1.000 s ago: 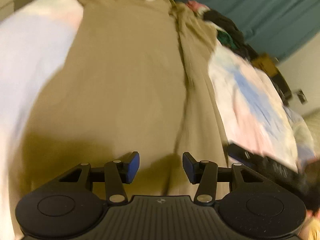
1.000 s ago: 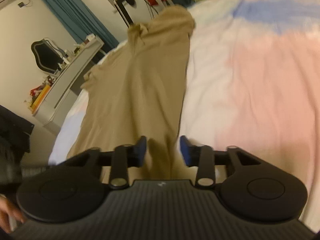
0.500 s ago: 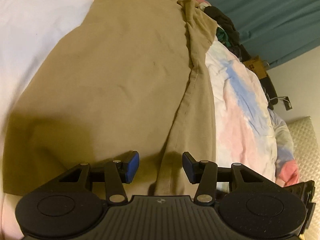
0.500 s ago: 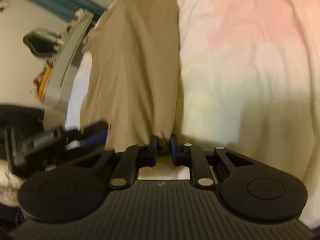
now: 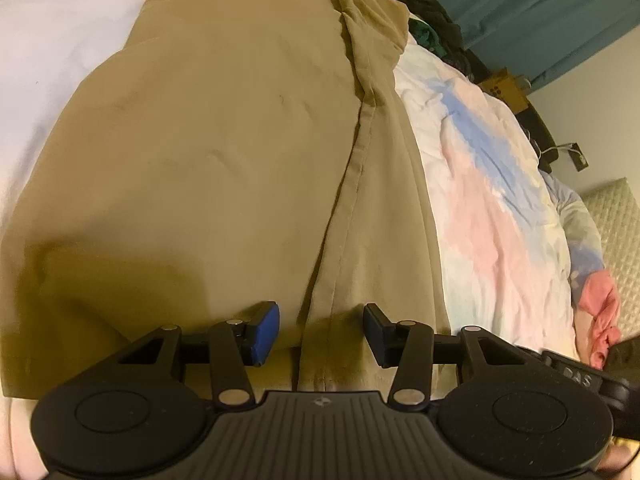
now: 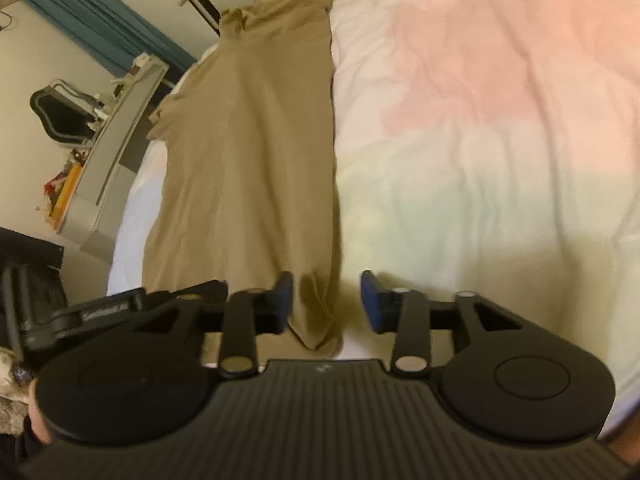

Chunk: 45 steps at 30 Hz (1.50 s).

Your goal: Fold clothes

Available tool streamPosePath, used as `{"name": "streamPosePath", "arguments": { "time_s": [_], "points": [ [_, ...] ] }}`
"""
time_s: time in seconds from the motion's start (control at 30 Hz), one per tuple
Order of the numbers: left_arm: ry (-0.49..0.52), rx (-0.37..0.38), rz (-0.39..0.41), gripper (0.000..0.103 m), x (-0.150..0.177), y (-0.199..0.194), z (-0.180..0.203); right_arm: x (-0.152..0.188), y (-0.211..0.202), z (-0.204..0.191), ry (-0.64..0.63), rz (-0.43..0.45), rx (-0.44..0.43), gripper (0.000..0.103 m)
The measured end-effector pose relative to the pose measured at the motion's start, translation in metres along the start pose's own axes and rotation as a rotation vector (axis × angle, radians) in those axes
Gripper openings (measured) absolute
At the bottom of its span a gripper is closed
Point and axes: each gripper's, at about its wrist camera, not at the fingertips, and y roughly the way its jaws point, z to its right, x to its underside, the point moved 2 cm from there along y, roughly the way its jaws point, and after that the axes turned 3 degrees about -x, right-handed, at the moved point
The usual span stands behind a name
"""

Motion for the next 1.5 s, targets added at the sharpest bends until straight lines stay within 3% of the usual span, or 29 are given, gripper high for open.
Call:
{"name": "streamPosePath", "arguments": {
  "time_s": [0.1, 0.27, 0.33, 0.4, 0.57, 0.7, 0.83, 0.97, 1.03, 1.1, 1.13, 1.2, 1.27, 1.3, 1.4, 1.5],
  "points": [
    [0.017, -0.012, 0.003, 0.043, 0.003, -0.001, 0.003, -0.008, 0.012, 0.01, 0.052, -0.038, -0.042, 0.044],
    [0.04, 0.0, 0.006, 0.019, 0.007, -0.005, 0.008, -0.008, 0.013, 0.008, 0.047, -0.036, -0.034, 0.043],
    [0.065, 0.006, 0.007, 0.012, 0.009, -0.007, 0.012, -0.008, 0.01, 0.005, 0.026, -0.034, -0.022, 0.038],
    [0.112, 0.013, 0.013, 0.009, 0.012, -0.009, 0.018, -0.007, 0.008, 0.001, 0.005, -0.032, -0.01, 0.014],
    [0.198, 0.006, 0.02, 0.008, 0.019, -0.012, 0.032, -0.006, 0.001, -0.007, -0.047, -0.028, 0.021, 0.011],
    [0.293, -0.073, 0.0, 0.008, 0.03, -0.001, 0.045, -0.007, -0.002, -0.011, -0.081, -0.018, 0.047, 0.011],
    [0.319, -0.107, 0.025, 0.023, 0.032, -0.006, 0.05, -0.008, -0.005, -0.012, -0.102, 0.0, 0.074, 0.014],
    [0.307, -0.115, 0.09, 0.054, 0.027, -0.021, 0.055, -0.003, -0.027, -0.017, -0.13, 0.084, 0.126, 0.021],
    [0.302, -0.126, 0.155, 0.063, 0.02, -0.037, 0.061, -0.004, -0.043, -0.022, -0.148, 0.145, 0.134, 0.038],
    [0.306, -0.145, 0.231, 0.078, 0.012, -0.054, 0.068, -0.007, -0.057, -0.029, -0.18, 0.208, 0.141, 0.069],
    [0.317, -0.158, 0.269, 0.087, 0.008, -0.062, 0.073, -0.009, -0.064, -0.033, -0.197, 0.242, 0.148, 0.074],
    [0.362, -0.178, 0.35, 0.091, 0.002, -0.079, 0.083, -0.018, -0.072, -0.044, -0.243, 0.279, 0.17, 0.074],
    [0.377, -0.213, 0.436, 0.103, -0.001, -0.094, 0.084, -0.029, -0.074, -0.058, -0.315, 0.305, 0.2, 0.074],
    [0.366, -0.227, 0.47, 0.103, -0.003, -0.101, 0.08, -0.035, -0.072, -0.066, -0.356, 0.317, 0.213, 0.074],
    [0.3, -0.23, 0.492, 0.103, -0.008, -0.11, 0.06, -0.054, -0.062, -0.093, -0.492, 0.344, 0.22, 0.074],
    [0.222, -0.265, 0.504, 0.103, -0.012, -0.119, 0.035, -0.074, -0.027, -0.124, -0.617, 0.333, 0.189, 0.074]
  ]
}}
